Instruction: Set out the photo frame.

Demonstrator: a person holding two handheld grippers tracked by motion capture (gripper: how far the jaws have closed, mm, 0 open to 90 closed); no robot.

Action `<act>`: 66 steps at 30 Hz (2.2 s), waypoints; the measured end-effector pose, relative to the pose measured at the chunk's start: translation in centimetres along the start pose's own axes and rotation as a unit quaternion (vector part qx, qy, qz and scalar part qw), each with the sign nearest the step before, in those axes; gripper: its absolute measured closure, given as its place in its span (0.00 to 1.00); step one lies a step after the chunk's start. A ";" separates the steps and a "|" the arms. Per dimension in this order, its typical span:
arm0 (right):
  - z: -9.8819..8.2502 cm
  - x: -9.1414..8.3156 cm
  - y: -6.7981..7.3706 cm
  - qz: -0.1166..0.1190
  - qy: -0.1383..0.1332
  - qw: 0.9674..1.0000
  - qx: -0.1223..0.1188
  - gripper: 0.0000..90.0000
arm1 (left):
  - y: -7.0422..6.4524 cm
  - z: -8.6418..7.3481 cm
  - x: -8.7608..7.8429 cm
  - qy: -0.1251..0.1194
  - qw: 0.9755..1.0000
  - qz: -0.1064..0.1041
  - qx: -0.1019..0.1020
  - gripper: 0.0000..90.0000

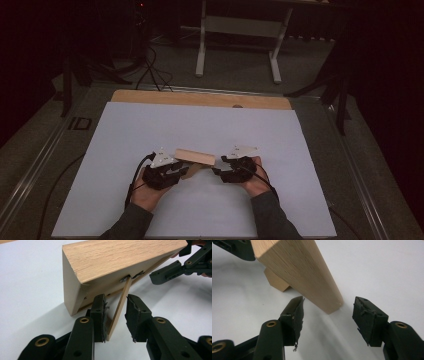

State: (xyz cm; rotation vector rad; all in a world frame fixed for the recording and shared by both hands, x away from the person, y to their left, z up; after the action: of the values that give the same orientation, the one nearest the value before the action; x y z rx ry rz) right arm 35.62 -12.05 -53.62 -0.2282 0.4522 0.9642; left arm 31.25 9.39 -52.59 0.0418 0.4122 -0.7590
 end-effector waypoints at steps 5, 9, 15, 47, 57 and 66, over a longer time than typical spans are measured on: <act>-0.2 0.0 -0.2 -0.001 0.007 1.000 -0.001 0.48 | 0.0 0.0 0.0 0.001 1.000 0.000 0.002 0.78; -0.3 -0.1 -0.4 -0.003 0.009 1.000 -0.001 0.50 | -0.1 0.0 0.1 0.001 1.000 0.001 0.003 0.79; -0.2 -0.4 -0.6 -0.009 0.009 1.000 -0.002 0.56 | -0.1 0.0 0.1 0.001 1.000 0.004 0.005 0.81; 3.2 -0.5 -0.3 -0.062 -0.070 0.996 0.002 1.00 | 0.1 0.0 0.8 0.003 1.000 0.026 0.018 0.96; 3.5 -0.3 -0.2 -0.053 -0.082 0.995 0.020 1.00 | 0.5 0.2 0.8 0.002 0.999 0.031 0.016 0.99; 4.1 -0.3 0.0 -0.045 -0.097 0.994 0.029 1.00 | 0.6 0.2 0.9 0.002 0.999 0.033 0.014 0.99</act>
State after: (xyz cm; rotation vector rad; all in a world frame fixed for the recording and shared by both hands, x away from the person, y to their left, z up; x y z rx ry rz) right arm 36.57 -10.70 -49.85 -0.0993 0.2878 0.8734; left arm 32.32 9.18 -52.85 0.0830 0.4024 -0.6990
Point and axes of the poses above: each handheld gripper's, and its own axes: x roughly forward along the jaws, z roughly out of its top, y roughly to its left, the point moved 5 cm from there along x, roughly forward along the jaws, and after that the axes turned 12 degrees about -y, right-handed, at the moved point
